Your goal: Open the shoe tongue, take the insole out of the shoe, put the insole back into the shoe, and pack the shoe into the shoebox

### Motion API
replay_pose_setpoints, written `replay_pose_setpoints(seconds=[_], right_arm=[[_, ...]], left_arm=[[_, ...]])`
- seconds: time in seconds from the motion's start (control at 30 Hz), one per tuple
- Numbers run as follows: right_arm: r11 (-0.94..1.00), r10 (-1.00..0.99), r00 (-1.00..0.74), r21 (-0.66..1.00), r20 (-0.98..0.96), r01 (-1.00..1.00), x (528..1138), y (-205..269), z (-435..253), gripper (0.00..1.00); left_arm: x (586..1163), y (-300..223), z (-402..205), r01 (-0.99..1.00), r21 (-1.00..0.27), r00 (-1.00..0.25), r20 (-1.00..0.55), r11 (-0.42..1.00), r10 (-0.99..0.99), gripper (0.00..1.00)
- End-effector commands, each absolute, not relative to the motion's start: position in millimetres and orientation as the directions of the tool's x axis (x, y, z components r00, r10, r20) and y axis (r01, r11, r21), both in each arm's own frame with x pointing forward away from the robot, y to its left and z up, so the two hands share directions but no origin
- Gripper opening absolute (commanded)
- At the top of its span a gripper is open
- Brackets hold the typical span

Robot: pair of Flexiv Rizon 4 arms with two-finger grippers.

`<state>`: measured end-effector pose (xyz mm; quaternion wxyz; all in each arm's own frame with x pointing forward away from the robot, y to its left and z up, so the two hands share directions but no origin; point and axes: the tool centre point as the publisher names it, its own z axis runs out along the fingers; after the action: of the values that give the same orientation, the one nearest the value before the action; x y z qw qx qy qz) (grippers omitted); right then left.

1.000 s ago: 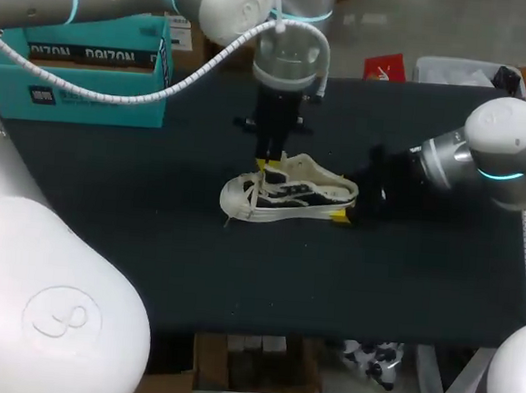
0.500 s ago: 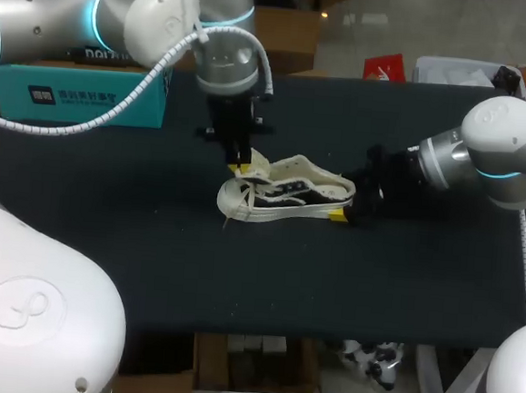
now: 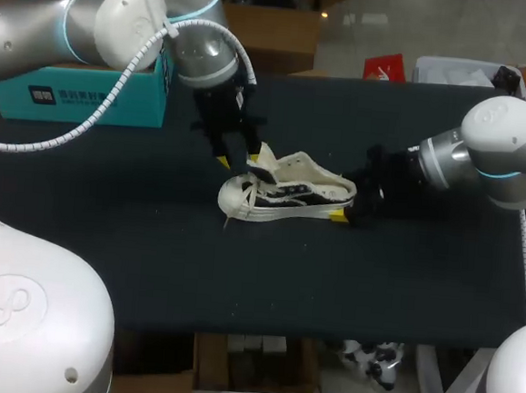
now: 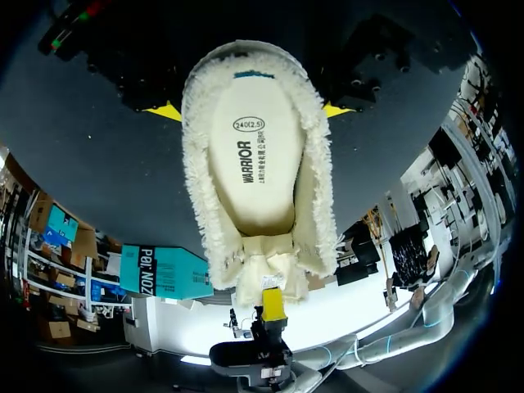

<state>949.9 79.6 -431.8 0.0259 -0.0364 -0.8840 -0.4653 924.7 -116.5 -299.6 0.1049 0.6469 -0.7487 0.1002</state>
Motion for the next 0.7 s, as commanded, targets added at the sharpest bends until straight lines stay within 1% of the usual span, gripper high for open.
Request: replay_pose_setpoints(seconds=[0.03,0.07,0.13,0.17,0.2,0.27,0.3,0.33,0.37,0.4,0.43,0.7], right_arm=[[0.56,0.039,-0.996,0.824,0.08,0.088,952.2,77.3,-439.0,0.0],[0.56,0.039,-0.996,0.824,0.08,0.088,952.2,77.3,-439.0,0.0],[0.56,0.039,-0.996,0.824,0.08,0.088,952.2,77.3,-439.0,0.0],[0.56,0.039,-0.996,0.824,0.08,0.088,952.2,77.3,-439.0,0.0],[0.56,0.039,-0.996,0.824,0.08,0.088,952.2,77.3,-439.0,0.0],[0.56,0.039,-0.996,0.824,0.08,0.088,952.2,77.3,-439.0,0.0],[0.56,0.039,-0.996,0.824,0.08,0.088,952.2,77.3,-439.0,0.0],[0.56,0.039,-0.996,0.824,0.08,0.088,952.2,77.3,-439.0,0.0],[0.56,0.039,-0.996,0.824,0.08,0.088,952.2,77.3,-439.0,0.0],[0.56,0.039,-0.996,0.824,0.08,0.088,952.2,77.3,-439.0,0.0],[0.56,0.039,-0.996,0.824,0.08,0.088,952.2,77.3,-439.0,0.0],[0.56,0.039,-0.996,0.824,0.08,0.088,952.2,77.3,-439.0,0.0]], left_arm=[[909.1,-122.3,-267.0,-0.975,-0.093,-0.221,0.284,0.203,-0.933,0.69],[909.1,-126.6,-260.5,-0.969,-0.11,-0.243,0.281,0.22,-0.929,0.66],[909.7,-134.7,-250.4,-0.954,-0.147,-0.293,0.267,0.262,-0.918,0.39],[910.3,-138.1,-245.6,-0.944,-0.168,-0.318,0.256,0.282,-0.913,0.08],[910.8,-142.3,-239.8,-0.924,-0.19,-0.371,0.242,0.332,-0.896,0.0],[909.3,-146.8,-233.4,-0.85,-0.196,-0.525,0.226,0.489,-0.821,0.0],[908.1,-149.2,-229.5,-0.737,-0.162,-0.676,0.21,0.656,-0.707,0.0],[908.2,-151.4,-228.1,-0.618,-0.111,-0.781,0.204,0.778,-0.591,0.0],[908.9,-152.2,-225.8,-0.532,-0.113,-0.838,0.215,0.839,-0.502,0.0],[912.5,-155.4,-223.4,-0.491,-0.079,-0.858,0.213,0.867,-0.467,0.0],[915.6,-159.4,-222.4,-0.503,-0.066,-0.857,0.173,0.862,-0.486,0.0],[915.6,-159.4,-222.4,-0.503,-0.066,-0.857,0.173,0.862,-0.486,0.0]])
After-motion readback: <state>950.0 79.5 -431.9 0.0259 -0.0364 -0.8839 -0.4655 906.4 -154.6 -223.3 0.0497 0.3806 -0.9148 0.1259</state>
